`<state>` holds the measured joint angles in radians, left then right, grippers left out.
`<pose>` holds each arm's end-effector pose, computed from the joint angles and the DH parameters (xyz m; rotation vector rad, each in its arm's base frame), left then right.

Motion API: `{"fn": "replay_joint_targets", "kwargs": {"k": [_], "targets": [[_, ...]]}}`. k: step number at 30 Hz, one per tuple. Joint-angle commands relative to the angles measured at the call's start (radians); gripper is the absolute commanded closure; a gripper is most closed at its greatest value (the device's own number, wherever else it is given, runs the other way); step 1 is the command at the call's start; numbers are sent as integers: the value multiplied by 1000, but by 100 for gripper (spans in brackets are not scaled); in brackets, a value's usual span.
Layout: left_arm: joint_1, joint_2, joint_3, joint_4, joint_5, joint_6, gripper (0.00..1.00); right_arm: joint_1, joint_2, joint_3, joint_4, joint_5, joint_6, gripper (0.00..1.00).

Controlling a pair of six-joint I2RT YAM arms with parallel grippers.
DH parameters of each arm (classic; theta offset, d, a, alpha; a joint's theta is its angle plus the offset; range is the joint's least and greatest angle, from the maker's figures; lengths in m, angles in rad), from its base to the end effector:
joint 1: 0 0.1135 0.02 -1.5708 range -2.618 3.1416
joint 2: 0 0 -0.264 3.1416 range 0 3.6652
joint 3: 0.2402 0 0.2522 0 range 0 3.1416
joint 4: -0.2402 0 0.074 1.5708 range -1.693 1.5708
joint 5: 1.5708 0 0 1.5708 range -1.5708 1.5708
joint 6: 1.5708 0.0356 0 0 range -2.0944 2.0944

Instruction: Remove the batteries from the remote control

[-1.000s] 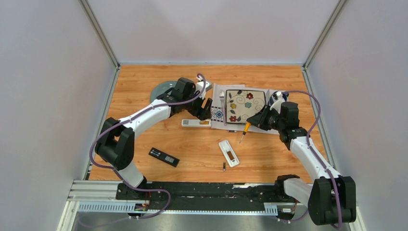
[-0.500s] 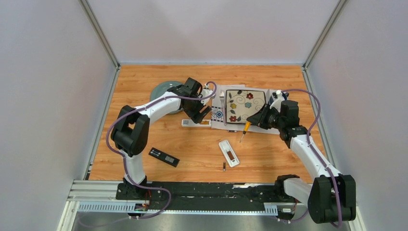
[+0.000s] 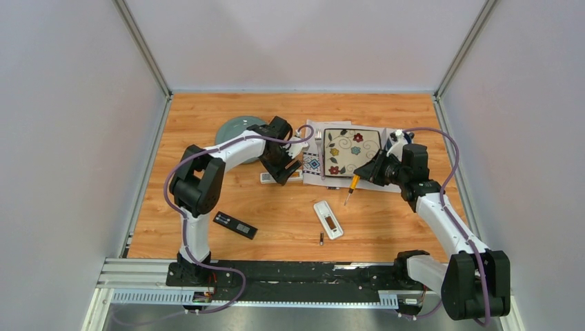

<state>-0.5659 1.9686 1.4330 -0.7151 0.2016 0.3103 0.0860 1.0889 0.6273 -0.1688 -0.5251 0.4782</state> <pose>0.3320 -0.2193 0.1801 1.2426 2.5435 -0.3422 0.2260 0.0374 0.2303 0.1354 2.2404 0.8886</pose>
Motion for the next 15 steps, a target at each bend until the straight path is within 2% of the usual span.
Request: {"fn": "replay_joint_targets", "kwargs": {"k": [1, 3, 6, 11, 14, 15], "targets": [[-9, 33, 70, -89, -33, 7, 25, -8, -7, 40, 9, 2, -18, 100], [-17, 39, 67, -90, -65, -5, 25, -12, -11, 38, 9, 2, -16, 100], [-20, 53, 67, -96, -87, -13, 30, -12, -15, 38, 8, 2, -20, 100], [-37, 73, 58, -118, -169, -25, 46, -19, -37, 35, -11, 14, -27, 100], [-52, 58, 37, -104, -223, -43, 62, -22, -50, 37, -21, 14, -32, 100], [-55, 47, 29, -96, -228, -49, 71, -22, -58, 37, -23, 14, -30, 100]]}}
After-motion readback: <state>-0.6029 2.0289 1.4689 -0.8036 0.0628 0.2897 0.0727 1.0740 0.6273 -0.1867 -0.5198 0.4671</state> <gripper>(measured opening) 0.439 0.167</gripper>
